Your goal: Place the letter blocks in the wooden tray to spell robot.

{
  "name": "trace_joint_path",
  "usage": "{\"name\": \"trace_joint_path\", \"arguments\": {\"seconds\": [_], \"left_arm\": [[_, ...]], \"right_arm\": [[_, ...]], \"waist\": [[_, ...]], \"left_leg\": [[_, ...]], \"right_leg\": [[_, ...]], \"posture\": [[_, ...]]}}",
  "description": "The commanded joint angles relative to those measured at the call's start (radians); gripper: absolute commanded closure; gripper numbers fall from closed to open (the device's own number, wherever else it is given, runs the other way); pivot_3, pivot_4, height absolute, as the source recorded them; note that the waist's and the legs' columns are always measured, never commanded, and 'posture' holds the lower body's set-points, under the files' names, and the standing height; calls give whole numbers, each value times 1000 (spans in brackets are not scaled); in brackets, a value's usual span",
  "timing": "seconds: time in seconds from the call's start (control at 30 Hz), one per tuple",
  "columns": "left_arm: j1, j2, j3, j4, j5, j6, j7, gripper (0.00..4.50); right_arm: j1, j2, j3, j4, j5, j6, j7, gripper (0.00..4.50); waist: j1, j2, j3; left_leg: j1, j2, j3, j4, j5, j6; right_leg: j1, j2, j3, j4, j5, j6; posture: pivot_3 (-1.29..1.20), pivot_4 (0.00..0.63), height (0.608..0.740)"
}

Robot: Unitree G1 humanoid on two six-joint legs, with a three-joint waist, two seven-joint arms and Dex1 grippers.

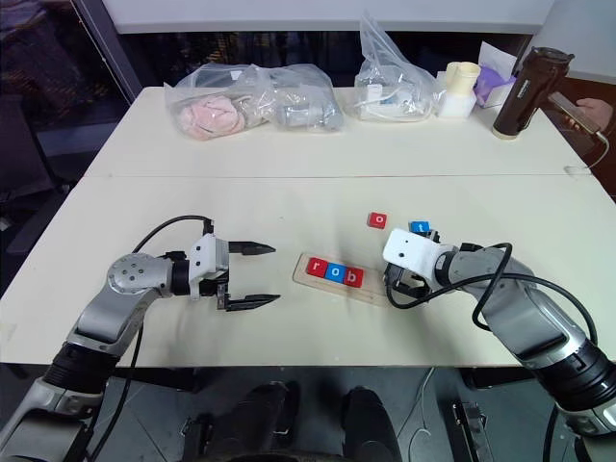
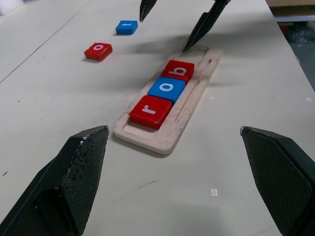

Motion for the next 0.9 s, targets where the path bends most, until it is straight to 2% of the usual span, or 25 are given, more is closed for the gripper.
{"name": "trace_joint_path", "arguments": {"seconds": [0.03,0.23,0.37,0.57,0.7,0.9], "left_arm": [[-2,0,11,-26,-9,-13,-1,0],[-44,2,7,32,-5,-28,-33,0],[-87,-4,2,85,2,-49,-56,0],[-110,-10,-8,117,8,-71,-77,0],[-120,-15,-10,148,13,-86,-85,0],[-124,-26,-12,162,20,-97,-93,0]], "right_arm": [[-9,16,-89,-54,67,76,40,65],[-26,84,-238,-141,277,275,107,65],[22,102,-275,-209,398,358,143,65],[100,87,-234,-236,367,280,111,65],[74,179,-249,-165,307,216,-20,65],[-60,365,-209,-106,244,324,-244,65]], "waist": [[-1,0,0],[-1,0,0],[1,0,0],[-3,0,0],[-2,0,0],[-2,0,0]], "left_leg": [[0,0,0,0,0,0],[0,0,0,-1,0,0],[0,0,0,-1,0,1],[-1,0,0,-1,-1,2],[0,0,0,-1,-1,1],[-1,0,0,-1,0,1]], "right_leg": [[0,0,0,0,0,0],[-1,0,0,0,1,2],[-1,0,0,0,1,2],[-1,0,0,-1,1,2],[-1,0,0,0,1,1],[-2,0,0,1,2,3]], "posture": [[0,150,738],[0,150,738],[0,150,738],[0,150,738],[0,150,738],[0,150,738]]}}
